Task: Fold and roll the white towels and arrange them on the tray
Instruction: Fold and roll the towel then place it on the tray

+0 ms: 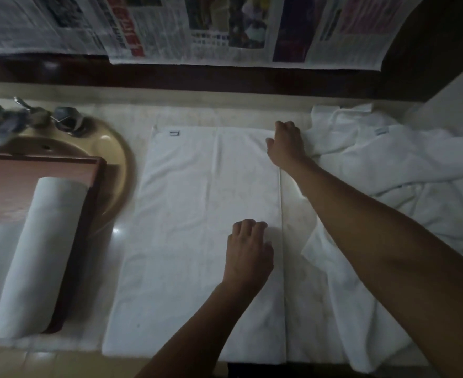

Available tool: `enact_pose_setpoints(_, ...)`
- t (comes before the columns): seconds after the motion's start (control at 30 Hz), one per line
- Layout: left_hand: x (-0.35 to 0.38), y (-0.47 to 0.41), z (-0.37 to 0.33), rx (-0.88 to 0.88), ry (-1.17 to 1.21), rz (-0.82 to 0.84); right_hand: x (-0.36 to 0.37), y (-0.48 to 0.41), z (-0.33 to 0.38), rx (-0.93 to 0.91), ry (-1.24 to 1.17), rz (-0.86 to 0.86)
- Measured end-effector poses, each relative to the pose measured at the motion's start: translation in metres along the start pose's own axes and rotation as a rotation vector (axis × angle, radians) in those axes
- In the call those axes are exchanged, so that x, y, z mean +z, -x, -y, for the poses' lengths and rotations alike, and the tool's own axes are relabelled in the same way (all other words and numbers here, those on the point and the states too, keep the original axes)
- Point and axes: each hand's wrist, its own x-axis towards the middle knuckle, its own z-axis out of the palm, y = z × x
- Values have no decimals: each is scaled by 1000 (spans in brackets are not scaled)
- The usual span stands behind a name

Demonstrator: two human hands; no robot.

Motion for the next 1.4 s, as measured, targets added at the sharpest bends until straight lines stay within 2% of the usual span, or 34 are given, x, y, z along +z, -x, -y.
enact_pose_setpoints(0.33,12,-6,-11,-80,-75,-52,-13,-28,-11,7,-15,127)
enact_pose_setpoints(0.53,18,-3,-25,-85,-168,-38,-45,-31,-7,107,-421,80)
enact_pose_setpoints(0.67,20,-2,-35,-22,-133,-12,-60,-25,-13,148,-527,95)
enact_pose_setpoints(0.8,-4,-7,-33,-11,76,-79,-74,-22,-16,162,-793,304)
enact_pose_setpoints(0.87,-30,-4,-31,-23,179,-91,-80,-20,-10,60,-789,350)
enact_pose_setpoints(1.0,-82,1,-7,-242,465,60,-74,-23,19,-128,-740,231)
enact_pose_setpoints(1.07,-101,5,11,-335,751,83,-63,-30,43,-202,-686,140)
enact_pose_setpoints(1.13,-118,13,31,-447,1072,83,-47,-35,77,-240,-675,110)
enact_pose_setpoints(1.17,-126,16,38,-493,1160,91,-38,-36,93,-249,-664,101)
enact_pose_setpoints(1.3,-146,27,81,-588,1215,48,2,-38,159,-275,-593,63)
enact_pose_setpoints(1.4,-150,30,120,-645,1168,22,32,-39,191,-275,-462,125)
